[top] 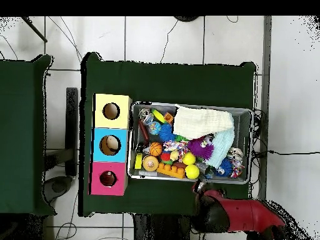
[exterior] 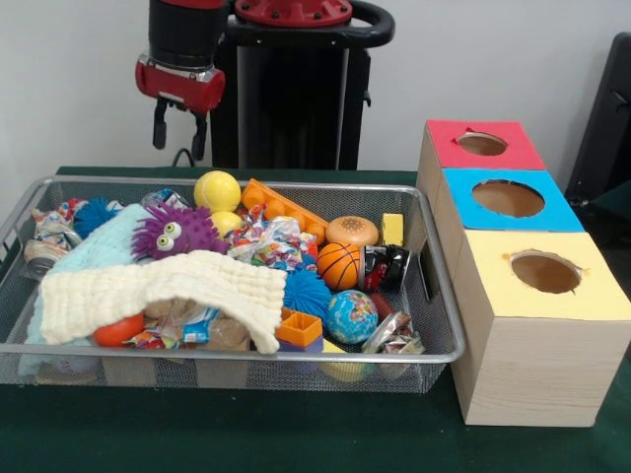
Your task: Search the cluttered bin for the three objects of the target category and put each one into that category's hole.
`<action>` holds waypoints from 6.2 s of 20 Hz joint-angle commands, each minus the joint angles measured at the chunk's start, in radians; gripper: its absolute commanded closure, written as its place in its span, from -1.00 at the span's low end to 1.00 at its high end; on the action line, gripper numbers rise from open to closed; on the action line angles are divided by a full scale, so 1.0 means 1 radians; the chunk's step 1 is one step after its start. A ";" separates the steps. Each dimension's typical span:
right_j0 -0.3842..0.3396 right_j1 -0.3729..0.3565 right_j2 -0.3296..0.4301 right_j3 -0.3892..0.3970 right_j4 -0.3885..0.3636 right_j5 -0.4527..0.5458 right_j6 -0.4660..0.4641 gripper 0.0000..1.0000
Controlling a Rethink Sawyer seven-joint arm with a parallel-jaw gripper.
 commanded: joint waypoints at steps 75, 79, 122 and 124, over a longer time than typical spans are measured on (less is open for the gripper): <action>0.026 0.264 0.491 -0.331 0.180 0.298 -0.065 1.00; -0.022 0.298 0.572 -0.293 0.208 0.225 -0.068 1.00; 0.324 0.275 0.103 -0.433 0.182 -0.003 0.027 1.00; 0.300 0.257 0.130 -0.410 0.178 0.028 -0.007 1.00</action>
